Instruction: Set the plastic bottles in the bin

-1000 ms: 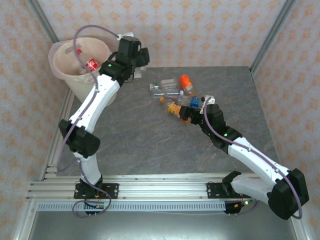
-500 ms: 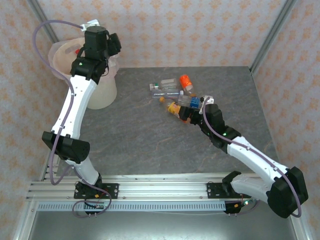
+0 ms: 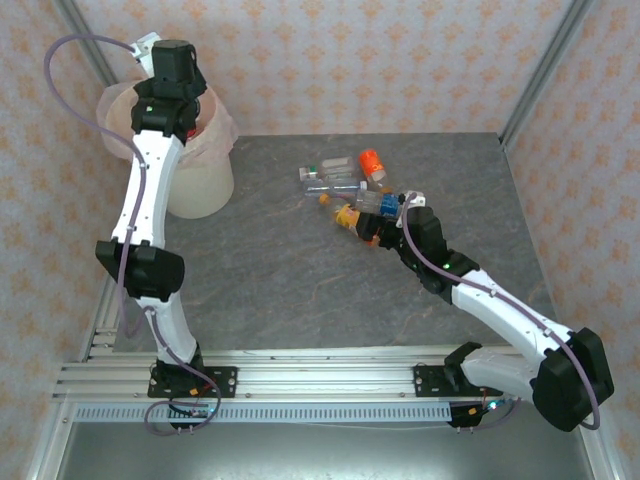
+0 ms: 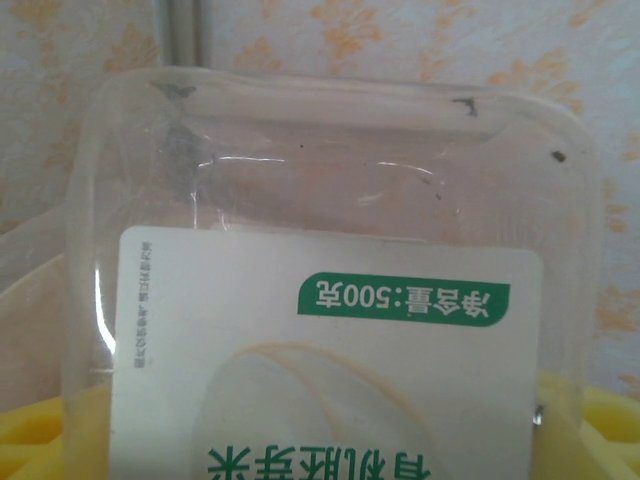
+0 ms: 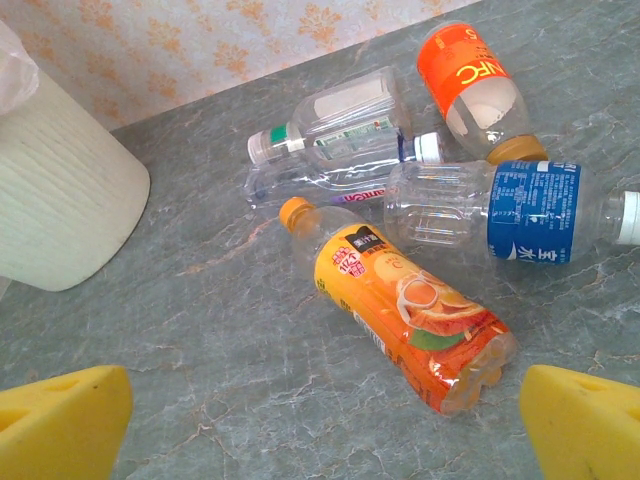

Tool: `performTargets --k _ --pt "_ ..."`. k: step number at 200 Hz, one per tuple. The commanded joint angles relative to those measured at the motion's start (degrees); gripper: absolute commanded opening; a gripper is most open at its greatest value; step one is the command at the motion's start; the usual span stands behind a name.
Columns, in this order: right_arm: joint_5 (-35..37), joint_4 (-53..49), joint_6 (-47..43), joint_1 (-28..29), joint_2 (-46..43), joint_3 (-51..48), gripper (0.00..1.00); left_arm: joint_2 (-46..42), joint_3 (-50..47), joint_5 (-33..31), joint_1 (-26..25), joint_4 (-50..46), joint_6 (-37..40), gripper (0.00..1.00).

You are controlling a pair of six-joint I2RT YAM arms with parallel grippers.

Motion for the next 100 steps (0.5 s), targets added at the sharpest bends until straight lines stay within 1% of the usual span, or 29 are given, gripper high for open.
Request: performTargets --k 1,20,31,41,48,65,81,100 --pt "0.2 1.6 0.2 -0.1 -0.3 0.3 0.99 3.9 5.9 -3.3 1.1 -5.2 -2.4 0.66" --pt "1.0 1.7 0.9 -0.1 -1.0 -0.6 0.99 7.4 10.4 -4.2 1.4 -8.4 -3.2 0.66" --pt "1.5 1.7 1.0 -0.2 -1.5 -1.1 0.99 8.9 12.0 -4.1 1.5 -9.2 -4.0 0.7" --pt "1.8 1.6 1.1 -0.2 -1.9 -1.4 0.99 9.8 12.8 -1.6 1.8 -9.2 -5.1 0.78" --pt "2.1 1.5 0.9 -0.2 -2.3 -1.7 0.99 10.5 13.7 0.7 2.0 -9.5 -5.8 0.81" --pt "2.8 1.3 0.6 -0.2 -2.8 -2.0 0.99 12.4 16.7 1.7 2.5 -11.2 -8.6 0.89" --pt "2.9 1.2 0.3 -0.2 -3.2 -2.2 0.99 13.3 18.1 4.3 2.9 -11.3 -9.9 0.94" --pt "3.2 0.9 -0.1 -0.2 -3.3 -2.3 0.99 13.6 18.2 11.1 3.4 -9.4 -10.7 0.96"
